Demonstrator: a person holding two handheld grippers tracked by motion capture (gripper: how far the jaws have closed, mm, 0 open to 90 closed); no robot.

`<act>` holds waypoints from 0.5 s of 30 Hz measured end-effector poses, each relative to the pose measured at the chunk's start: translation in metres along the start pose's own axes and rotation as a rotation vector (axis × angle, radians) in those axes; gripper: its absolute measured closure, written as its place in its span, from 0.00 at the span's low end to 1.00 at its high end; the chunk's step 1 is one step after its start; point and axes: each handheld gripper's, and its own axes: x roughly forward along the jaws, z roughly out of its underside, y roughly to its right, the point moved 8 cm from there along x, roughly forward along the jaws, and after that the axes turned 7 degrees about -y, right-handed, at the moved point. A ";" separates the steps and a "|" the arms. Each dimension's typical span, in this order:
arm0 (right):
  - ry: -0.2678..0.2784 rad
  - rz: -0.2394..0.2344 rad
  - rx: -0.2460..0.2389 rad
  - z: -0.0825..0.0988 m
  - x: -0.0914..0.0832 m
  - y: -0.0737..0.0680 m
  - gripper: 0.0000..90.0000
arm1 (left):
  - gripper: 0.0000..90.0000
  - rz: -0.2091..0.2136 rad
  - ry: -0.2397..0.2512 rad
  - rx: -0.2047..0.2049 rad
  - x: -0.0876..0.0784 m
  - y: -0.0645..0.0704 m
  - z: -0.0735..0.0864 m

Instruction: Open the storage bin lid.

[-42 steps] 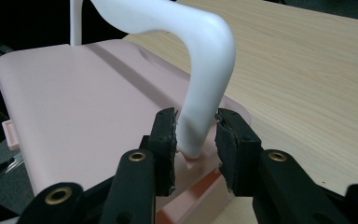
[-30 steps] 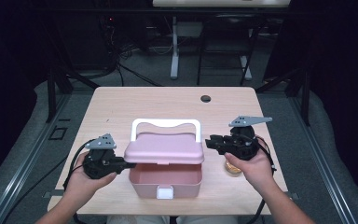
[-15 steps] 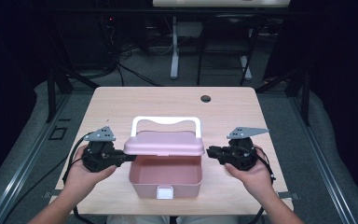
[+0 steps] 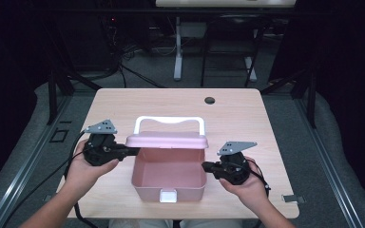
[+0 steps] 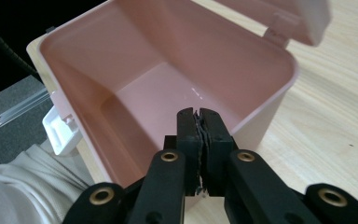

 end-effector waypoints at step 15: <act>-0.050 -0.035 -0.027 0.009 0.021 -0.013 1.00 | 0.98 -0.018 0.005 -0.010 -0.002 -0.008 -0.015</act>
